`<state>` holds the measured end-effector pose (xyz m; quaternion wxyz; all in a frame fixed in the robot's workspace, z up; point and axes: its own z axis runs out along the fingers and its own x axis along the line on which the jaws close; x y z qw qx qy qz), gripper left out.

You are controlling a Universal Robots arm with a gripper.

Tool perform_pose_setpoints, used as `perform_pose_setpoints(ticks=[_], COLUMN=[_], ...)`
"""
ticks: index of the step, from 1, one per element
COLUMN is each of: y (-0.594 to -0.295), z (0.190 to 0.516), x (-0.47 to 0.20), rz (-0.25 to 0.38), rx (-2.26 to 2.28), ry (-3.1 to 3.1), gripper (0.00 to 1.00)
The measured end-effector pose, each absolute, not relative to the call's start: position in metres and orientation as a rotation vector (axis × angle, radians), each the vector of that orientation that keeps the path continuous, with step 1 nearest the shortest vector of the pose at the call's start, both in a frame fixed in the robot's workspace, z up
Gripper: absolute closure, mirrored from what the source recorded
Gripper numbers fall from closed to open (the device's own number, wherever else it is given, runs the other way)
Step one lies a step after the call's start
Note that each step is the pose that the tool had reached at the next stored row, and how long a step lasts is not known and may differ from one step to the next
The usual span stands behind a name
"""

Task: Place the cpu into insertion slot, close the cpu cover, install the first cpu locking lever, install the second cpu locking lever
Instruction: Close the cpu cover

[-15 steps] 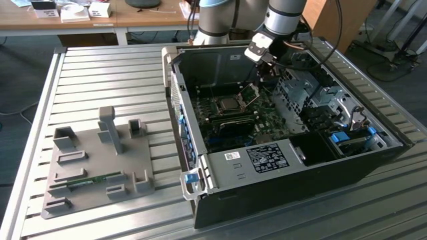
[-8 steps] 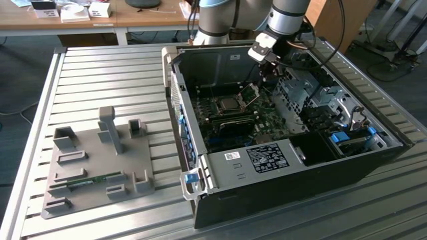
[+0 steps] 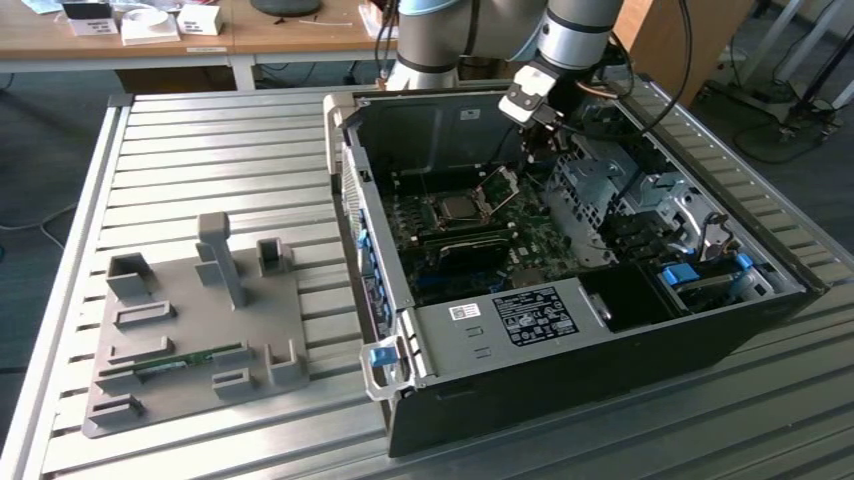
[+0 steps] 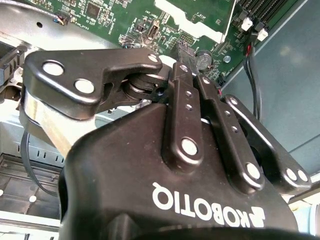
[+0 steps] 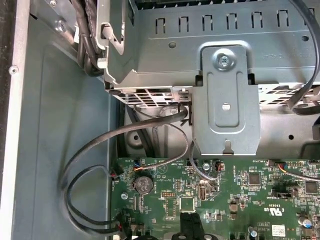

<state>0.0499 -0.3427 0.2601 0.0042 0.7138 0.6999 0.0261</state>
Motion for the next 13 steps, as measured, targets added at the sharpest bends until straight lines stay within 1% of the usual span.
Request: perform_pose_setpoints(ticks=[13], y=[-0.343], z=[0.246], x=[0.05], rz=[0.082], rx=[2.236], ry=[2.193], gripper=[0.89])
